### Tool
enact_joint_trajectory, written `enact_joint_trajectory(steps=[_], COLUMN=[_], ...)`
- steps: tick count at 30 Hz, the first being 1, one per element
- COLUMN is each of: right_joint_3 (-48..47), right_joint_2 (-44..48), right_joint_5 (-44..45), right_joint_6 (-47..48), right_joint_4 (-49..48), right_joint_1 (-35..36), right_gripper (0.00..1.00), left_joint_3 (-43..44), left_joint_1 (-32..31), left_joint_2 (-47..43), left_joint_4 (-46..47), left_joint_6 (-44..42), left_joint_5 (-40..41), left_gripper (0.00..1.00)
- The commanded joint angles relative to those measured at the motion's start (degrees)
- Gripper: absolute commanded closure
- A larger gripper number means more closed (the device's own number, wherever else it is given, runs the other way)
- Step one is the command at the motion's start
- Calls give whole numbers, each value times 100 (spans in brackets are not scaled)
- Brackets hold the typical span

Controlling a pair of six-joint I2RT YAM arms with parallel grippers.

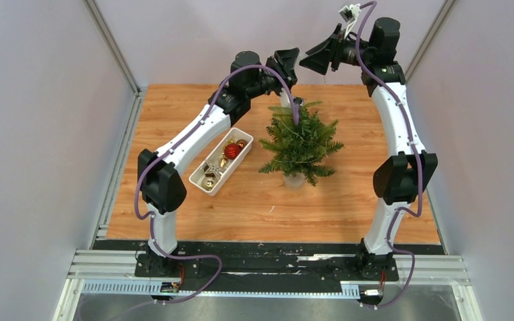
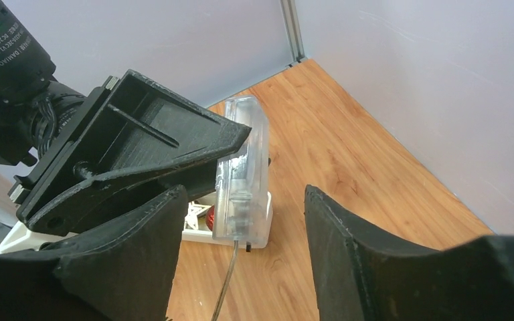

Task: Decorate the small christmas tree
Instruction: Wrap the decoration item around the Christmas tree.

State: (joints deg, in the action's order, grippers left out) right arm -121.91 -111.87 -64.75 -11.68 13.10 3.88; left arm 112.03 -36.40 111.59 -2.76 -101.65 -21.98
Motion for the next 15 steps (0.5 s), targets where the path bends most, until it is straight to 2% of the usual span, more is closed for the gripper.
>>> enact_joint_trajectory(steps=[1, 5, 9, 11, 13, 15], right_joint_3=[-225, -135, -188, -149, -116, -123], right_joint_2=[49, 118, 71, 69, 80, 76], right_joint_5=[90, 198, 168, 155, 214, 207], right_joint_6=[205, 373, 384, 431, 453, 452], right_joint_4=[-133, -105, -78, -48, -41, -32], right_joint_1=[133, 144, 168, 180, 193, 211], right_gripper=[37, 43, 60, 62, 71, 86], left_joint_3=[169, 220, 202, 213, 213, 194], left_joint_1=[-82, -86, -99, -103, -105, -105], left_joint_2=[-129, -124, -146, -146, -151, -164], left_joint_4=[34, -29, -44, -34, -44, -62], left_joint_6=[-281, -282, -315, -319, -330, -345], left_joint_5=[-133, -132, -142, -129, -117, -114], left_gripper=[100, 100, 100, 100, 100, 100])
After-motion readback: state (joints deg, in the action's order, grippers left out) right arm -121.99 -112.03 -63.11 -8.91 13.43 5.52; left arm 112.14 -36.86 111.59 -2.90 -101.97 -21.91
